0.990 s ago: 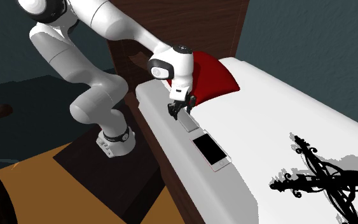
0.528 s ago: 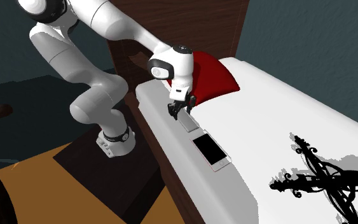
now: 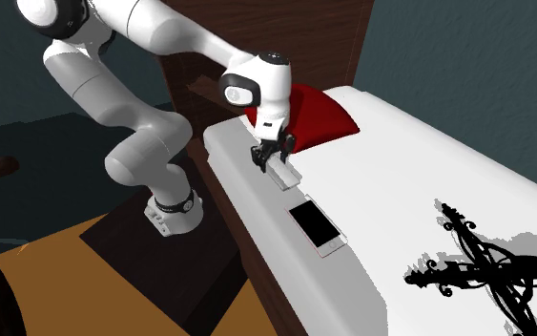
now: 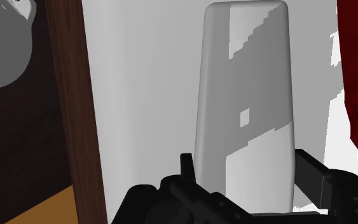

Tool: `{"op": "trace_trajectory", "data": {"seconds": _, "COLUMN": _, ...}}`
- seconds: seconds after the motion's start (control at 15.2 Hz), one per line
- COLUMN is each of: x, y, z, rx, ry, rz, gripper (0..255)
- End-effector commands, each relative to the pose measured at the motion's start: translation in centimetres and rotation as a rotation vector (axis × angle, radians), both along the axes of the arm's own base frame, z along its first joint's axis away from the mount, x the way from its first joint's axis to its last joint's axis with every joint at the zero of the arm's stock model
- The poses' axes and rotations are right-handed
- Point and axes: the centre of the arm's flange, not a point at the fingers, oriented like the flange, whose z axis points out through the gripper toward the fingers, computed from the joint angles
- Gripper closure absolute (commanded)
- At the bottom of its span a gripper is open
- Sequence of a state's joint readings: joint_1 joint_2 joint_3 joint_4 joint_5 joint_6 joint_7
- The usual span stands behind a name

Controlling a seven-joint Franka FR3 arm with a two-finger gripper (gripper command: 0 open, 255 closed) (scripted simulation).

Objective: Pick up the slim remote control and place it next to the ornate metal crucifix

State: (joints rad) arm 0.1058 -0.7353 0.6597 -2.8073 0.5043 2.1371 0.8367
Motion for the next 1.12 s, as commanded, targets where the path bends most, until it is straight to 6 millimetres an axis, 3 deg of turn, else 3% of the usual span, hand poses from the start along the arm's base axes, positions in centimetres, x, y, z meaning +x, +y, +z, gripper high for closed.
{"op": "trace_trajectory", "data": {"seconds": 0.0, "x": 0.0, "y": 0.1, "z": 1.1, "rx": 0.0, "ry": 0.001, "rz": 0.0, "gripper": 255}}
{"op": "trace_trajectory", "data": {"seconds": 1.06, "x": 0.0, "y": 0.1, "z": 9.5, "rx": 0.0, "ry": 0.001, "rz": 0.0, "gripper": 255}}
